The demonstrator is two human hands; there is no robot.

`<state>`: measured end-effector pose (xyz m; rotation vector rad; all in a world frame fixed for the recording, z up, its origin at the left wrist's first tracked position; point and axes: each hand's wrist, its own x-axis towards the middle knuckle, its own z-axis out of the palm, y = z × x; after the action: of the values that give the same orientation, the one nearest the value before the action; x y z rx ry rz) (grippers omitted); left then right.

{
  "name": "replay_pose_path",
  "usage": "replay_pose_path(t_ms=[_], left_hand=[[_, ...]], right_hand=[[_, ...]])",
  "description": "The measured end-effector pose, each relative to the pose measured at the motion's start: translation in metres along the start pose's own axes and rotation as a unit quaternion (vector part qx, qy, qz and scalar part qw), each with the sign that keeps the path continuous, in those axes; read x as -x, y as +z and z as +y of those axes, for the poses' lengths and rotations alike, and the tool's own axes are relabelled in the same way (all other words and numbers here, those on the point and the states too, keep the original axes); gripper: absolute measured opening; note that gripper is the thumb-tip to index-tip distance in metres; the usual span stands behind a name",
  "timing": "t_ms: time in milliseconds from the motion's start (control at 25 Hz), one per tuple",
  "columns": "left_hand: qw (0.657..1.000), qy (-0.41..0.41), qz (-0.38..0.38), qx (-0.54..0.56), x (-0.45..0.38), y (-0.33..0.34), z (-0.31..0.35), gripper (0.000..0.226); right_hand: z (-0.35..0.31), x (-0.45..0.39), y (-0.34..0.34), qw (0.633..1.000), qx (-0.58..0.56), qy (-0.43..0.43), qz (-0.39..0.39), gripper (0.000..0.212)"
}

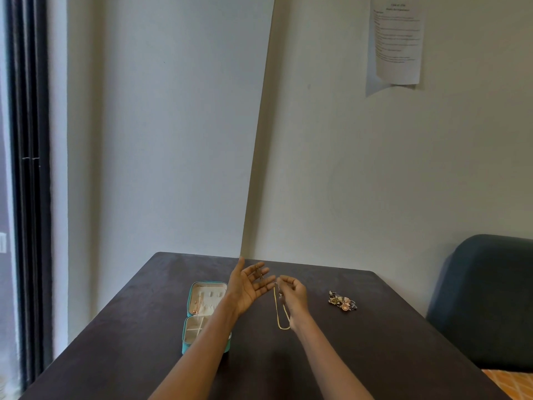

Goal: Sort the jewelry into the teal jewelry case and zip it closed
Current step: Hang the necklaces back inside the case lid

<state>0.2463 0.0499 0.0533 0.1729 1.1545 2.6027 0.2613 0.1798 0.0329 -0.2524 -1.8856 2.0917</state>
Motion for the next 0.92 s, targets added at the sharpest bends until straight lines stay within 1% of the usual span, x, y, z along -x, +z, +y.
replay_pose_path(t_ms=[40, 120, 200, 280, 400, 520, 560, 640, 720, 800, 920], left_hand=[[1.0, 0.007, 0.004, 0.007, -0.001, -0.001, 0.0, 0.06], [1.0, 0.018, 0.011, 0.017, -0.003, -0.003, -0.001, 0.063], [0.999, 0.021, 0.012, 0.023, -0.004, -0.003, -0.002, 0.064], [0.999, 0.02, 0.008, 0.024, -0.004, -0.001, -0.004, 0.064], [0.999, 0.024, 0.002, 0.032, -0.003, 0.004, -0.01, 0.065], [0.998, 0.029, 0.01, 0.051, -0.001, 0.009, -0.014, 0.066], [0.998, 0.029, 0.014, 0.054, -0.001, 0.011, -0.014, 0.067], [0.998, 0.033, 0.018, 0.055, -0.002, 0.014, -0.016, 0.067], [0.997, 0.043, 0.023, 0.058, -0.001, 0.016, -0.018, 0.065], [0.995, 0.053, 0.026, 0.084, -0.001, 0.016, -0.019, 0.063], [0.992, 0.058, 0.017, 0.112, -0.001, 0.011, -0.011, 0.067]], right_hand=[[0.0, -0.001, 0.0, 0.999, 0.032, -0.031, 0.02, 0.007], [-0.003, -0.001, -0.001, 0.988, 0.113, -0.1, 0.027, 0.007], [-0.009, -0.002, -0.001, 0.961, 0.216, -0.172, 0.009, 0.012], [-0.018, -0.003, 0.002, 0.928, 0.3, -0.222, -0.003, 0.015], [-0.034, -0.004, 0.01, 0.901, 0.359, -0.242, -0.009, 0.016], [-0.038, -0.004, 0.015, 0.872, 0.428, -0.233, -0.033, 0.017], [-0.037, -0.003, 0.016, 0.868, 0.44, -0.23, -0.033, 0.018], [-0.036, -0.001, 0.018, 0.87, 0.438, -0.224, -0.024, 0.018], [-0.035, 0.0, 0.02, 0.88, 0.422, -0.216, -0.025, 0.019], [-0.038, -0.002, 0.021, 0.896, 0.392, -0.203, -0.038, 0.019], [-0.05, -0.009, 0.025, 0.925, 0.324, -0.187, -0.068, 0.018]])
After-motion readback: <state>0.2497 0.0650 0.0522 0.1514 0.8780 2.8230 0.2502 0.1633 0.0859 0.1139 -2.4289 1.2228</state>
